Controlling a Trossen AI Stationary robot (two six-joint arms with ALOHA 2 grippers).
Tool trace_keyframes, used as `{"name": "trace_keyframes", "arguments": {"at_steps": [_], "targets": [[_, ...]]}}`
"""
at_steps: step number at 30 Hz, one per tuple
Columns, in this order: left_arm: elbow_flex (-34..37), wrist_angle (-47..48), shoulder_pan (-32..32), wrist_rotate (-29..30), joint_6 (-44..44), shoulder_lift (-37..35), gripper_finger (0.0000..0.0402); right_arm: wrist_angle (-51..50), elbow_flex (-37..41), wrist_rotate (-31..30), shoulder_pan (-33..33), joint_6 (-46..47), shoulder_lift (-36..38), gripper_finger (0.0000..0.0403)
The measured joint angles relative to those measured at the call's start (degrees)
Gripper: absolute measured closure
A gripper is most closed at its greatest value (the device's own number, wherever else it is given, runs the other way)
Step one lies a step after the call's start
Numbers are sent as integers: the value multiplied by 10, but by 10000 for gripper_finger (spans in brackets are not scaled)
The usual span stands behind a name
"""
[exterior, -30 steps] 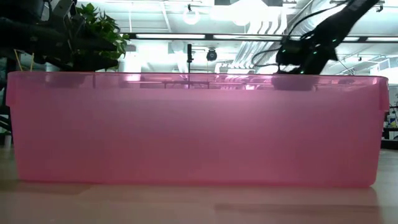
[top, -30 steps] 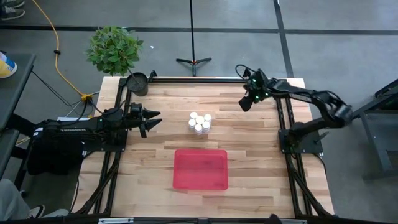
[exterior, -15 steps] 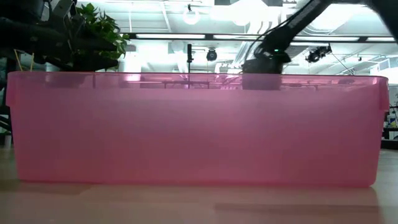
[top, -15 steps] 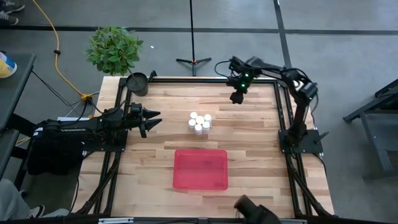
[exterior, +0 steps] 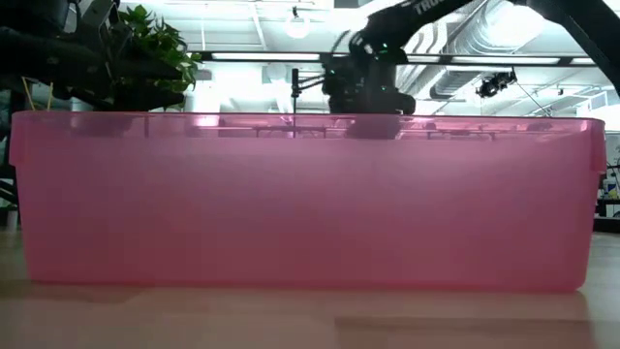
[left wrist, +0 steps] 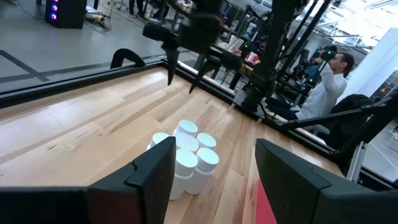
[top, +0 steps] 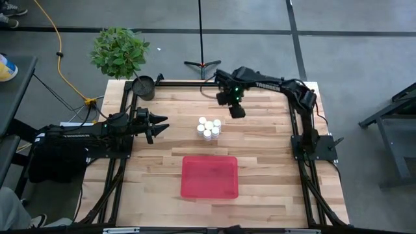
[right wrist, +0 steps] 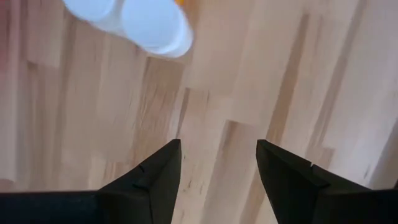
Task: Pick and place pill bottles into a basket
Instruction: Put the white pill bottle into the bin
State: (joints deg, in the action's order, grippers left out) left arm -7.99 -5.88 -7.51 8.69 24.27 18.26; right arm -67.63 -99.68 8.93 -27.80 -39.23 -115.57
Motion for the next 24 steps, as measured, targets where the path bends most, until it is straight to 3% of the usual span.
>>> {"name": "trace_keyframes", "arguments": {"at_steps": [6,24], "targets": [[0,0,0,0,-5,0,149,9,2,-57,62,-20,0,203],[0,26,0,-1,-7,0,149,119,2,-94,133,63,0,203]]}}
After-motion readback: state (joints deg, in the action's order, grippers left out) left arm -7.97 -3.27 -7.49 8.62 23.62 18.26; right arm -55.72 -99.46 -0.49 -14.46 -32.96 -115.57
